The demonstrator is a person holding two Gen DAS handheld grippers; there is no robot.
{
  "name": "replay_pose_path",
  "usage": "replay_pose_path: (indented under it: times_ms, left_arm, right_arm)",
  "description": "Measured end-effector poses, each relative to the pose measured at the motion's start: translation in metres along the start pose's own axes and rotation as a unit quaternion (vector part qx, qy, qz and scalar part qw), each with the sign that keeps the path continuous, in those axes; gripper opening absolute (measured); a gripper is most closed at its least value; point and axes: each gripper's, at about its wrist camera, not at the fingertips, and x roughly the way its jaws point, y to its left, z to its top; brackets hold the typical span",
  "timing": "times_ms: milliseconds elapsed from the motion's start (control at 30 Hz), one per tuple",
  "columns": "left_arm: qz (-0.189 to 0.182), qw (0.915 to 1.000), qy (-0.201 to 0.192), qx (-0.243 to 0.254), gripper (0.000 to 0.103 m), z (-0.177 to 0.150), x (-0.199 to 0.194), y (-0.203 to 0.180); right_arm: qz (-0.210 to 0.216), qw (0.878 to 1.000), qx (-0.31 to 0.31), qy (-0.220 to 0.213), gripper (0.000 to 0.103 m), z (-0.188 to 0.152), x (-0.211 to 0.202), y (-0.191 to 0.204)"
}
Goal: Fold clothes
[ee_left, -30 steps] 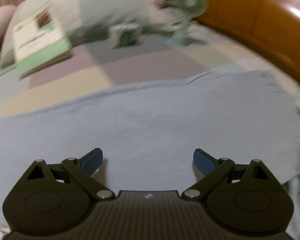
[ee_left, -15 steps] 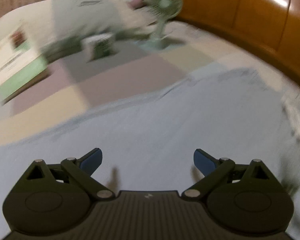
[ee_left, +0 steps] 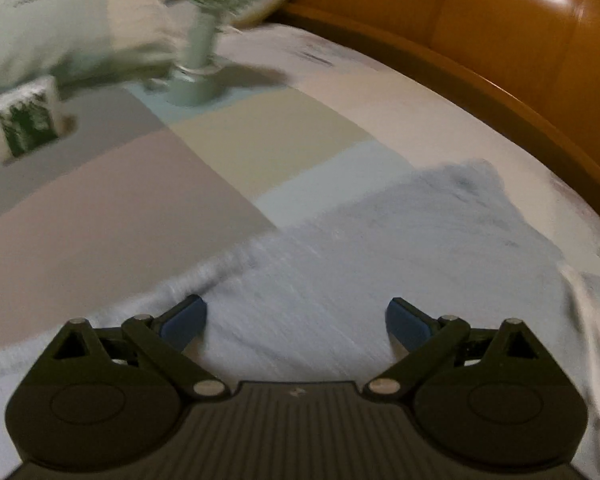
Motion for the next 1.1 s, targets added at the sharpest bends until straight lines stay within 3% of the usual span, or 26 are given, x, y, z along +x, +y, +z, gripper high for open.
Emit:
replay_pose_path:
  times_ms: [367,433,567,667,767,1100]
  left_arm:
    - [-0.071,0.9961,-0.004,0.051,0.098,0.015,-0.031,-0.033]
    - [-0.08,0.9941,0.004,0.073,0.098,0.01,-0.023,-0.045]
    - [-0.029,0.9967,0.029,0.07,0.097,0.006,0.018,-0.053]
    - [-0.001,0.9972,0.026,0.07,0.096,0.008,0.02,-0.055]
    - [-0.02,0.9973,0.019,0.069,0.096,0.006,-0.01,-0.057]
    - [0.088,0.9881,-0.021,0.125,0.098,-0.083,-0.115,-0.002]
  right_arm:
    - [0.017,1.0,-0.001,0.002,0.103,0.0,0.006,-0.007]
    - [0.018,1.0,-0.001,0.005,0.103,-0.001,0.007,-0.006]
    - [0.011,1.0,0.0,0.004,0.103,-0.003,0.003,-0.005]
    - [0.008,1.0,0.005,-0.006,0.103,-0.004,-0.005,-0.006]
    - [0.008,1.0,0.006,-0.017,0.103,-0.005,-0.013,-0.006]
    - [0.022,0.999,-0.024,-0.016,0.103,-0.013,-0.012,0.016]
